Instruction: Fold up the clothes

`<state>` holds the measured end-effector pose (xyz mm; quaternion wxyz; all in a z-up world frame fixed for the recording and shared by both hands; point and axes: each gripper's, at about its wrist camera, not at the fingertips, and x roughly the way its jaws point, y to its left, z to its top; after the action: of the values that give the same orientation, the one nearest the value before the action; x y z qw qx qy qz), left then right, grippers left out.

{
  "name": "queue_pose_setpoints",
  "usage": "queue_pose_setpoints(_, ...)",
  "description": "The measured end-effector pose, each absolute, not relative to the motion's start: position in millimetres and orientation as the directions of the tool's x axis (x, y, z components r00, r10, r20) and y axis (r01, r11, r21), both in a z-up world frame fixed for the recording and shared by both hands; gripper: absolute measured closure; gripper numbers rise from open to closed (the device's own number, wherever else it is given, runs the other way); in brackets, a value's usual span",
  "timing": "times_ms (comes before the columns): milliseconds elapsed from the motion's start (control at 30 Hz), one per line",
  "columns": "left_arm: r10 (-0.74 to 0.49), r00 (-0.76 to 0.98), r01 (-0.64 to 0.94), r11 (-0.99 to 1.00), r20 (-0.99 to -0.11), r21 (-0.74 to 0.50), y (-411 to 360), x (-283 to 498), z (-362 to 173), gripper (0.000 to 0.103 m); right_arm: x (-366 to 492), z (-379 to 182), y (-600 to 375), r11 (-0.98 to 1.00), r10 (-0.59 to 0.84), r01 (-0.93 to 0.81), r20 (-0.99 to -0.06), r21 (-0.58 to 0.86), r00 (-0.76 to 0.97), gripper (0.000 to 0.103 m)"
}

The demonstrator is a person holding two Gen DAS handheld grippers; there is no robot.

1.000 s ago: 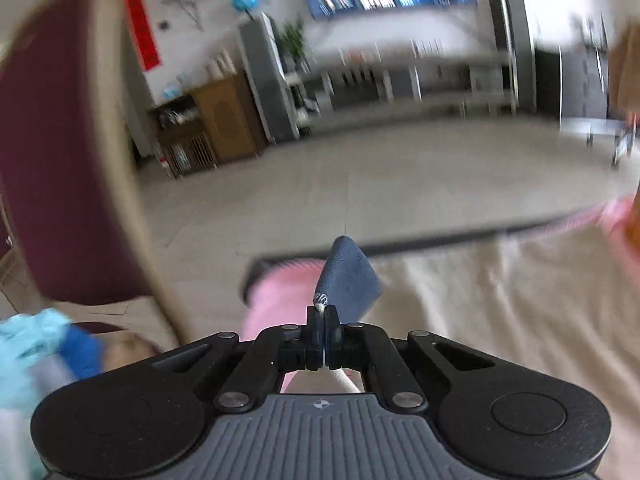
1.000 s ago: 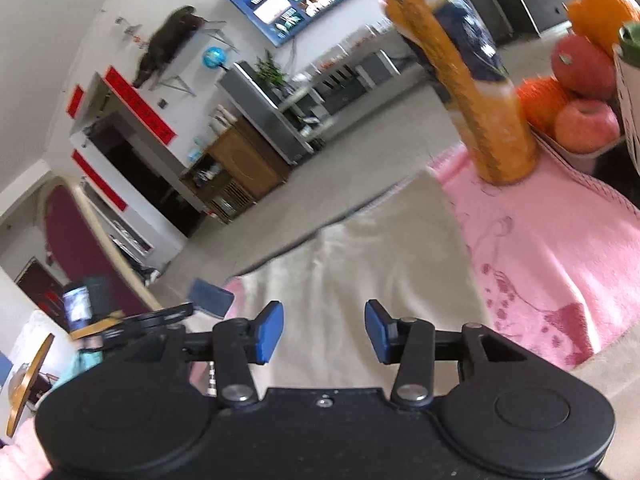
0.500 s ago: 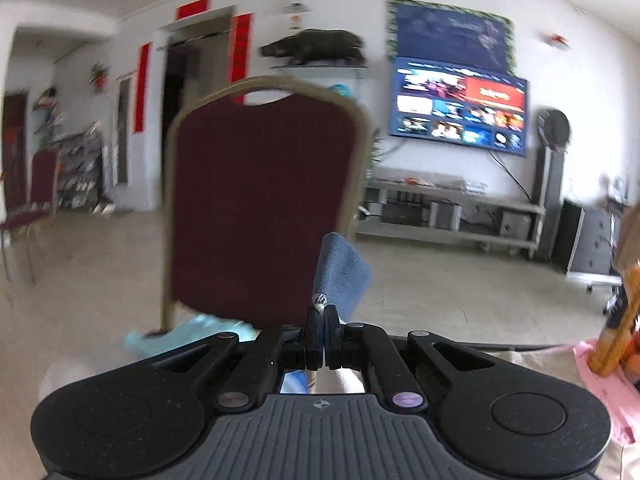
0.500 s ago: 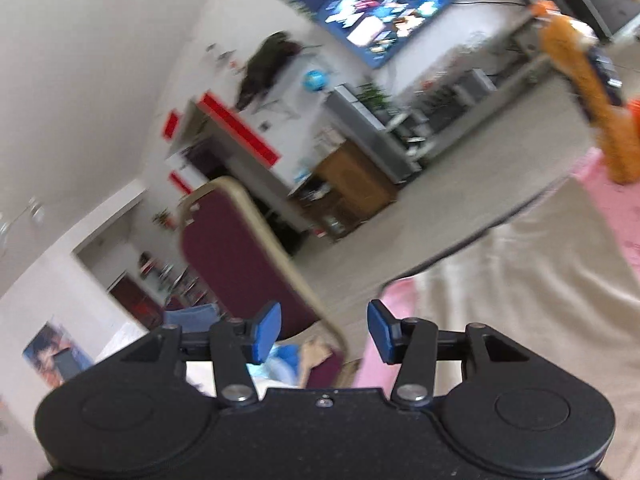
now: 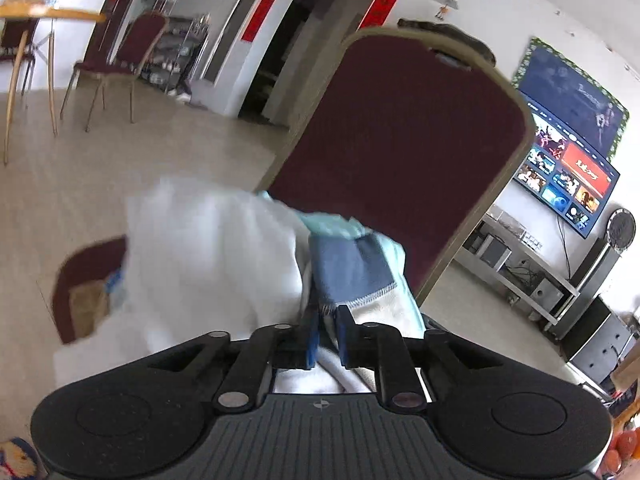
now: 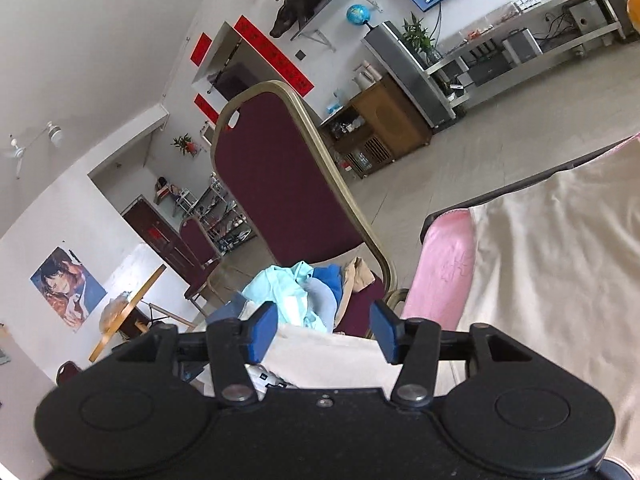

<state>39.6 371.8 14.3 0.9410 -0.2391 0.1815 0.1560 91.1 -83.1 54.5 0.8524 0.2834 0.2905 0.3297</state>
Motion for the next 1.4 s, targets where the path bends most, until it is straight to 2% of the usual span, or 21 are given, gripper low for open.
queue_pose_setpoints(100, 0.235, 0.887, -0.383, 0.856, -0.398, -0.349, 363.5, 26.1, 30.6, 0.083, 82.6, 58.0, -95.8, 0.608, 0.735, -0.4, -0.295, 0.686, 0.61, 0.046)
queue_pose_setpoints(167, 0.239, 0.886, -0.378, 0.869, -0.396, -0.32, 359.7, 23.3, 39.9, 0.071, 74.3, 58.9, -105.7, 0.607, 0.731, -0.401, -0.286, 0.686, 0.619, 0.045)
queue_pose_setpoints(233, 0.222, 0.891, -0.351, 0.89, -0.397, -0.291, 351.9, 22.8, 47.2, 0.066, 69.5, 58.6, -113.8, 0.607, 0.725, -0.392, -0.28, 0.691, 0.629, 0.045)
queue_pose_setpoints(333, 0.202, 0.904, -0.303, 0.924, -0.376, -0.234, 339.5, 34.6, 61.4, 0.065, 66.9, 56.9, -125.2, 0.6, 0.717, -0.372, -0.271, 0.708, 0.642, 0.045)
queue_pose_setpoints(433, 0.182, 0.905, -0.267, 0.947, -0.386, -0.18, 326.0, 60.6, 67.1, 0.066, 66.9, 56.1, -130.0, 0.6, 0.708, -0.361, -0.264, 0.714, 0.655, 0.045)
queue_pose_setpoints(533, 0.177, 0.848, -0.27, 0.956, -0.5, -0.119, 322.0, 102.8, 50.5, 0.077, 68.3, 54.0, -129.7, 0.606, 0.701, -0.357, -0.265, 0.711, 0.662, 0.045)
queue_pose_setpoints(633, 0.26, 0.753, -0.334, 0.943, -0.605, -0.01, 331.4, 141.1, 18.4, 0.09, 71.7, 49.2, -128.9, 0.616, 0.692, -0.344, -0.278, 0.708, 0.667, 0.045)
queue_pose_setpoints(667, 0.308, 0.724, -0.362, 0.931, -0.617, 0.039, 336.2, 147.1, 7.6, 0.091, 73.2, 47.8, -128.5, 0.621, 0.688, -0.34, -0.284, 0.706, 0.668, 0.045)
queue_pose_setpoints(800, 0.361, 0.715, -0.404, 0.912, -0.598, 0.068, 347.4, 157.7, -4.1, 0.09, 80.7, 42.6, -125.9, 0.629, 0.68, -0.324, -0.299, 0.707, 0.669, 0.045)
queue_pose_setpoints(933, 0.424, 0.729, -0.434, 0.893, -0.538, 0.116, 324.7, 143.2, 6.5, 0.091, 77.3, 44.8, -133.5, 0.631, 0.681, -0.321, -0.306, 0.706, 0.666, 0.045)
queue_pose_setpoints(1000, 0.415, 0.751, -0.41, 0.903, -0.514, 0.13, 310.4, 130.8, 15.2, 0.086, 72.8, 47.7, -140.0, 0.632, 0.682, -0.323, -0.308, 0.704, 0.664, 0.044)
queue_pose_setpoints(1067, 0.377, 0.777, -0.359, 0.923, -0.504, 0.136, 295.1, 108.7, 19.1, 0.078, 68.2, 50.6, -146.6, 0.633, 0.683, -0.325, -0.309, 0.702, 0.662, 0.044)
queue_pose_setpoints(1133, 0.307, 0.799, -0.282, 0.951, -0.517, 0.129, 276.7, 86.6, 20.4, 0.077, 63.7, 53.6, -153.1, 0.634, 0.684, -0.327, -0.311, 0.701, 0.66, 0.042)
queue_pose_setpoints(1300, 0.044, 0.731, -0.029, 0.999, -0.681, 0.033, 224.5, 55.5, -12.8, 0.076, 40.0, 42.4, -188.1, 0.712, 0.632, -0.264, -0.429, 0.651, 0.646, 0.041)
queue_pose_setpoints(1400, 0.007, 0.646, 0.006, 1.0, -0.763, 0.015, 192.7, 62.5, -53.8, 0.076, 41.2, 9.5, -209.0, 0.76, 0.569, -0.158, -0.527, 0.631, 0.632, 0.041)
